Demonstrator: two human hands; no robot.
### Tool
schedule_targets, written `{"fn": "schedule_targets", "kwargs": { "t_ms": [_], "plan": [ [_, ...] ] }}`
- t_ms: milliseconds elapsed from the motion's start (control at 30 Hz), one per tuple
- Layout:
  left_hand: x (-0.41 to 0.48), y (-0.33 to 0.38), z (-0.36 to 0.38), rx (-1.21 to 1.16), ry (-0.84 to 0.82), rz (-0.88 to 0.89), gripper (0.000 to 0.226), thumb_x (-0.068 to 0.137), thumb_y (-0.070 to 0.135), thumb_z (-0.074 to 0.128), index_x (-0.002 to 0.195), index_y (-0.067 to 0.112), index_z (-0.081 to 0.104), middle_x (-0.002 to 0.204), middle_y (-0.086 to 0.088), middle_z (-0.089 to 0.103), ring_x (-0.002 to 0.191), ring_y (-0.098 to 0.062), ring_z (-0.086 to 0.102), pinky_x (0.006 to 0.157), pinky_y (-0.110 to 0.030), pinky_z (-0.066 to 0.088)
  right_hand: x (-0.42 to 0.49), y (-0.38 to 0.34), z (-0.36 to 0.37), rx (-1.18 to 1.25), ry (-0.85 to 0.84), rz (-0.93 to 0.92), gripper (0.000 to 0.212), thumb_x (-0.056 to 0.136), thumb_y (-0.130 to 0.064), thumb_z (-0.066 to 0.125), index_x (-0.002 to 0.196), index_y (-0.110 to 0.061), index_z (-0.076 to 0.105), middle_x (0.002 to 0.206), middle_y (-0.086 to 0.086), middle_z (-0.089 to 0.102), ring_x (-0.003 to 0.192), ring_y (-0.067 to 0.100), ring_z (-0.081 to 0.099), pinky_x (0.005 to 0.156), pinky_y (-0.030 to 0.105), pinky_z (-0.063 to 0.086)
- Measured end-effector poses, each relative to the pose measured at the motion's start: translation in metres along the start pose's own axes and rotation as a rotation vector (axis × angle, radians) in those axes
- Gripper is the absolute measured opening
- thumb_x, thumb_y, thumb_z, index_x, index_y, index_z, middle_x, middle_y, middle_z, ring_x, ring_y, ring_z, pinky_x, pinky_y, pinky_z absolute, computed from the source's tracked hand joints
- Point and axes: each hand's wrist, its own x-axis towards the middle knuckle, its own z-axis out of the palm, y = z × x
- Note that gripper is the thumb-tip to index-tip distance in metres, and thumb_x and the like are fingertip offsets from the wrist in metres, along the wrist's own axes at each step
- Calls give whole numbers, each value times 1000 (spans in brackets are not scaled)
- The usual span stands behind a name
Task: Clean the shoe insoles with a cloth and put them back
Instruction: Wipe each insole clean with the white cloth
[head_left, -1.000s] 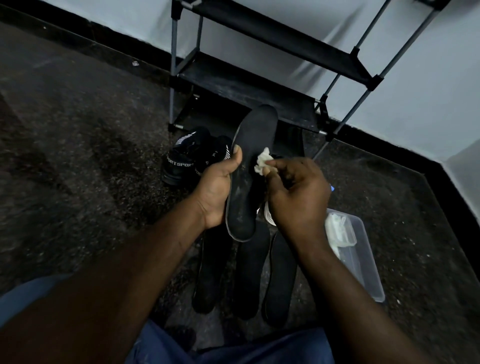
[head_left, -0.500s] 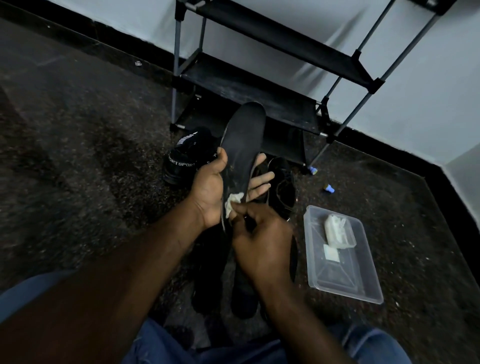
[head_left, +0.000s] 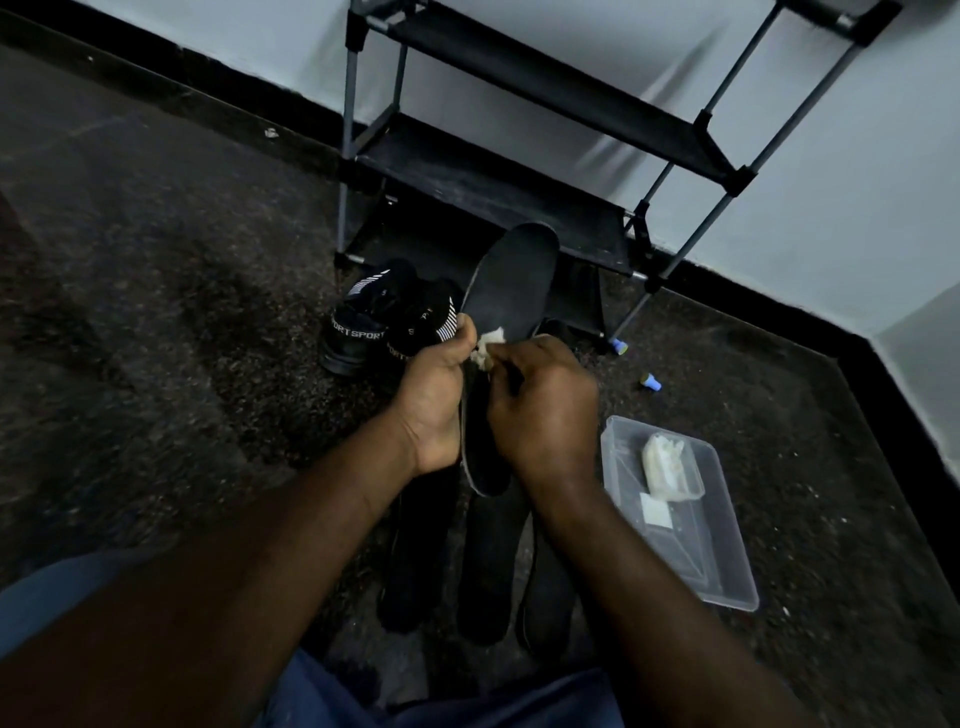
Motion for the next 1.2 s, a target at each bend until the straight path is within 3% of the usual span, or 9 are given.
{"fn": "schedule_targets", "kwargs": {
  "t_ms": [100, 200, 400, 533, 633, 833, 967, 1100, 1200],
  "plan": [
    [-3, -2, 4, -10, 34, 17, 63, 106, 57, 35, 143, 12, 59, 130, -14, 68, 111, -28, 67, 98, -40, 53, 29, 12, -6, -35, 76, 10, 22, 81, -8, 67, 97, -15, 80, 92, 8, 71, 82, 28, 68, 77, 29, 47],
    [-3, -3, 8, 1, 47, 37, 56, 108, 51, 36, 139, 11, 61, 123, -13, 71, 105, -26, 69, 94, -37, 55, 40, 14, -6, -73, 21, -31, 29, 80, -9, 60, 99, -14, 81, 92, 10, 69, 81, 30, 67, 73, 33, 53],
    [-5, -4, 1, 11, 53, 61, 62, 107, 55, 37, 146, 11, 56, 144, -17, 59, 122, -29, 61, 103, -40, 48, 13, 4, 6, -10, -77, -17, 33, 82, -6, 59, 106, -13, 81, 94, 7, 67, 82, 26, 67, 73, 27, 51],
    [-2, -1, -1, 16, 37, 101, 75, 103, 63, 40, 152, 6, 46, 150, -22, 52, 135, -31, 56, 117, -45, 41, -11, -9, 6, 113, -67, 32, 32, 83, -6, 64, 108, -18, 81, 95, 4, 70, 83, 23, 68, 76, 33, 57],
    [0, 3, -2, -25, -11, 78, 78, 102, 69, 33, 153, 11, 39, 143, -21, 60, 135, -37, 56, 116, -48, 40, -31, -19, 3, 205, -81, 68, 30, 86, -7, 67, 109, -18, 81, 100, 2, 73, 91, 15, 69, 85, 23, 53],
    [4, -2, -1, -139, -69, 136, 70, 107, 60, 27, 151, 9, 47, 152, -5, 55, 135, -37, 56, 111, -47, 49, -41, -24, -3, 200, -26, 67, 28, 85, -9, 64, 104, -19, 82, 94, 2, 72, 84, 13, 67, 79, 28, 55],
    [1, -1, 1, -51, -45, 108, 74, 105, 64, 29, 144, 7, 56, 147, -13, 59, 136, -30, 56, 117, -42, 41, -15, -18, 1, 113, -9, 55, 27, 81, -13, 59, 97, -16, 82, 93, 5, 71, 82, 23, 69, 74, 35, 58],
    [-4, -4, 7, -6, 17, 111, 62, 107, 57, 34, 135, 11, 64, 131, -12, 68, 113, -24, 69, 97, -35, 55, 18, -5, -1, 2, -11, 66, 29, 81, -21, 59, 97, -18, 82, 94, 6, 70, 80, 26, 68, 73, 28, 49],
    [-8, -5, 11, 38, 21, 88, 63, 107, 57, 32, 138, 11, 62, 137, -16, 64, 119, -30, 64, 107, -41, 47, 41, 8, -3, -47, 12, 131, 23, 83, -19, 65, 97, -20, 82, 96, 6, 70, 84, 27, 69, 76, 31, 53]
  ]
}}
